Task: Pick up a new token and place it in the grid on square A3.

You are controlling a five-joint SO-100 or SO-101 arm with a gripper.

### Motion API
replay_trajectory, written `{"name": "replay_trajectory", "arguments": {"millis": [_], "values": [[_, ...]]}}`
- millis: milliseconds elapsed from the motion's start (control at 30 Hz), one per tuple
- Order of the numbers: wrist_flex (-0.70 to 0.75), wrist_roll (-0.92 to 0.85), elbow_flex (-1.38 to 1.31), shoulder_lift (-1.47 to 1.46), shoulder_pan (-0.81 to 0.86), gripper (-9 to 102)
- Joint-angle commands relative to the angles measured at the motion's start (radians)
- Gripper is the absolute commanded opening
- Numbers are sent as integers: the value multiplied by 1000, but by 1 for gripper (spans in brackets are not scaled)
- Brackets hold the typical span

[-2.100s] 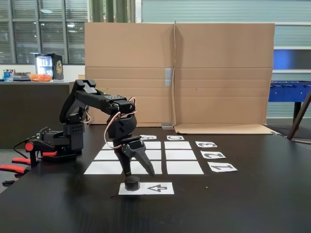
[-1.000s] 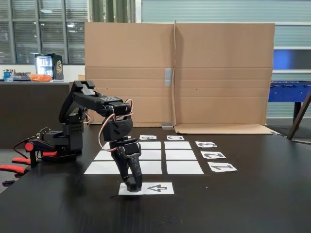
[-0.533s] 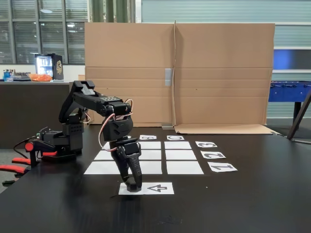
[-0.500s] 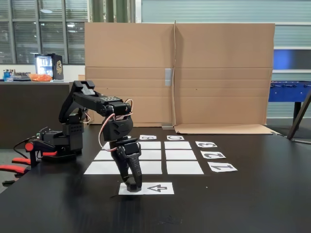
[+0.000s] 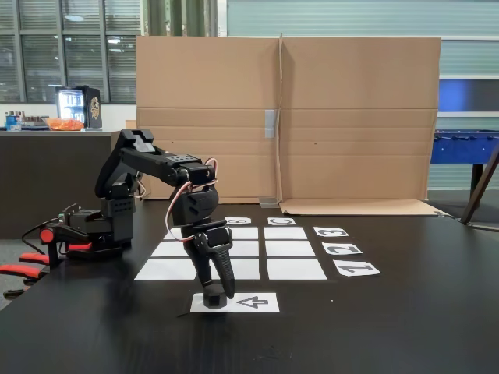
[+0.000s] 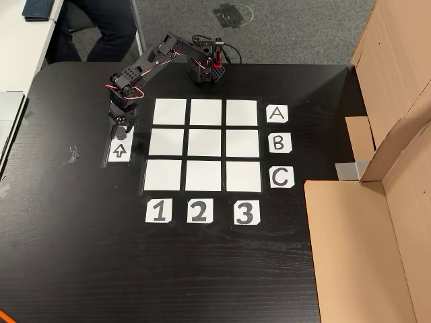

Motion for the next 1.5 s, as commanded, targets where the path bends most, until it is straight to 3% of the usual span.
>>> {"name": "replay_trajectory", "arguments": {"millis": [0,1000,1467], "values": [[-8,6,-29,8,-6,23],[20,11,-46,80,-2,16],[143,12,-38,207,-152,13]]}}
